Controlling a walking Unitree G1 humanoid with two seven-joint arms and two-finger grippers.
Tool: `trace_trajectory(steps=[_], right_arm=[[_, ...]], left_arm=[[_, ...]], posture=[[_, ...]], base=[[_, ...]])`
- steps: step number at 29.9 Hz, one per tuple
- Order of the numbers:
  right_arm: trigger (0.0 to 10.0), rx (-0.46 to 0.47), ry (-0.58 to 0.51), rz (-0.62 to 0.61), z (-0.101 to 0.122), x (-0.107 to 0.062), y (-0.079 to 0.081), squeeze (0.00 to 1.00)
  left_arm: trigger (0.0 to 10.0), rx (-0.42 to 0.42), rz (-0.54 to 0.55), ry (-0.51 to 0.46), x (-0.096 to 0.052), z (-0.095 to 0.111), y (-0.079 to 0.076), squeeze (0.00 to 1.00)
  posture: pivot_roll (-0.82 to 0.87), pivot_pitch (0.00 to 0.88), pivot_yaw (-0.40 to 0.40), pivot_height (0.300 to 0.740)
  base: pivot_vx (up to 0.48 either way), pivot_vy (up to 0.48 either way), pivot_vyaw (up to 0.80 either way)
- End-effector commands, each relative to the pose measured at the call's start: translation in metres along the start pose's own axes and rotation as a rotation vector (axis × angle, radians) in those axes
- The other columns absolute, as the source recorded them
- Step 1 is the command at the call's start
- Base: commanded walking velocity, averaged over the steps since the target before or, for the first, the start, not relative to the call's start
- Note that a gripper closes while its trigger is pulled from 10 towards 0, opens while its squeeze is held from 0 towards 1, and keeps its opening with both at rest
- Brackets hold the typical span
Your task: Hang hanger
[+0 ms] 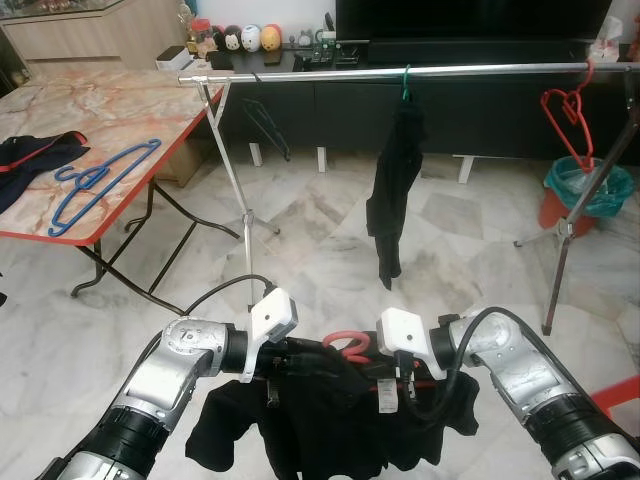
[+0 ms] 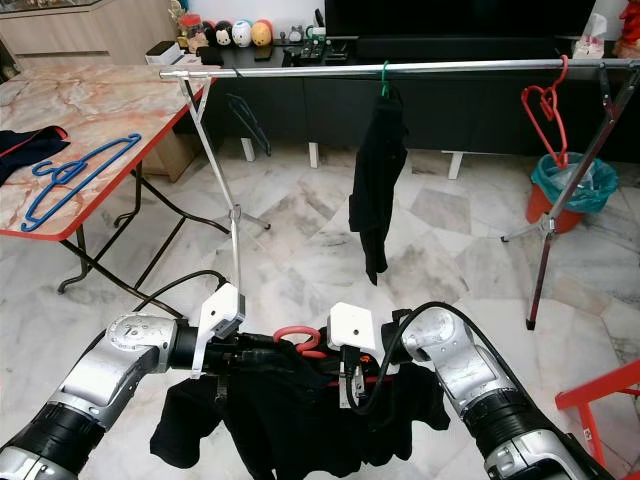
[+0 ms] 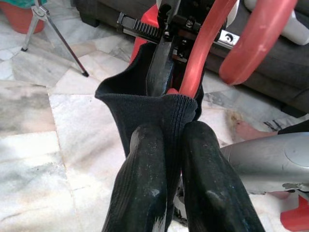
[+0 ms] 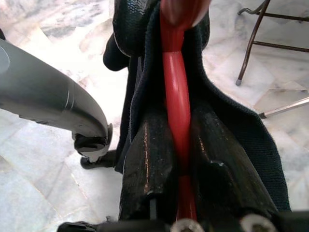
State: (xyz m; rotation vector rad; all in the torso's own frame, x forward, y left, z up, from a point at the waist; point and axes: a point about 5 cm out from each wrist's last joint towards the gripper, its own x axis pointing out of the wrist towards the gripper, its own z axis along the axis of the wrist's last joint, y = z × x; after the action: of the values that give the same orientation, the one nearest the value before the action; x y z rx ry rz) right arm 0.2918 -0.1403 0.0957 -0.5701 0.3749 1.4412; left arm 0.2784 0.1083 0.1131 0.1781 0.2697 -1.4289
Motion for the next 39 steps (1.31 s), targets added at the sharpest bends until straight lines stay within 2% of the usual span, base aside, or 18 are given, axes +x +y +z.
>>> trace_trajectory(steps=[1, 6, 21, 28, 30, 36, 37, 39], right_arm=[[0.0, 0.000, 0.040, -0.069, -0.005, -0.013, -0.007, 0.00], [0.0, 0.003, 0.097, -0.094, -0.016, -0.017, -0.007, 0.00], [0.0, 0.028, 0.116, -0.102, -0.026, -0.020, -0.003, 0.00], [0.0, 0.029, 0.109, -0.149, -0.025, -0.025, -0.009, 0.00], [0.0, 0.024, 0.137, -0.152, -0.028, -0.027, -0.009, 0.00], [0.0, 0.002, 0.196, -0.177, -0.035, -0.028, -0.010, 0.00], [0.0, 0.011, 0.184, -0.178, -0.034, -0.028, -0.009, 0.00], [0.0, 0.015, 0.179, -0.172, -0.034, -0.030, -0.009, 0.00]], left_arm=[[0.0, -0.031, 0.066, 0.057, -0.018, -0.012, 0.006, 0.00], [0.0, -0.024, 0.073, 0.070, -0.018, -0.013, 0.006, 0.00], [0.0, -0.005, 0.112, 0.042, -0.019, -0.008, 0.012, 0.00], [0.0, 0.010, 0.106, 0.111, -0.021, -0.018, 0.010, 0.00], [0.0, 0.041, 0.106, 0.188, -0.022, -0.027, 0.009, 0.00], [0.0, 0.080, 0.132, 0.252, -0.024, -0.035, 0.012, 0.00], [0.0, 0.096, 0.146, 0.270, -0.025, -0.036, 0.013, 0.00], [0.0, 0.173, 0.241, 0.318, -0.026, -0.041, 0.022, 0.00]], posture=[[0.01, 0.035, 0.082, 0.740], [0.01, 0.040, 0.083, 0.740], [0.01, 0.041, 0.085, 0.740], [0.01, 0.041, 0.084, 0.740], [0.01, 0.043, 0.083, 0.740], [0.01, 0.043, 0.083, 0.740], [0.01, 0.043, 0.083, 0.740], [0.01, 0.043, 0.084, 0.740]], base=[[0.000, 0.000, 0.00], [0.000, 0.000, 0.00], [0.000, 0.000, 0.00], [0.000, 0.000, 0.00], [0.000, 0.000, 0.00], [0.000, 0.000, 0.00], [0.000, 0.000, 0.00], [0.000, 0.000, 0.00]])
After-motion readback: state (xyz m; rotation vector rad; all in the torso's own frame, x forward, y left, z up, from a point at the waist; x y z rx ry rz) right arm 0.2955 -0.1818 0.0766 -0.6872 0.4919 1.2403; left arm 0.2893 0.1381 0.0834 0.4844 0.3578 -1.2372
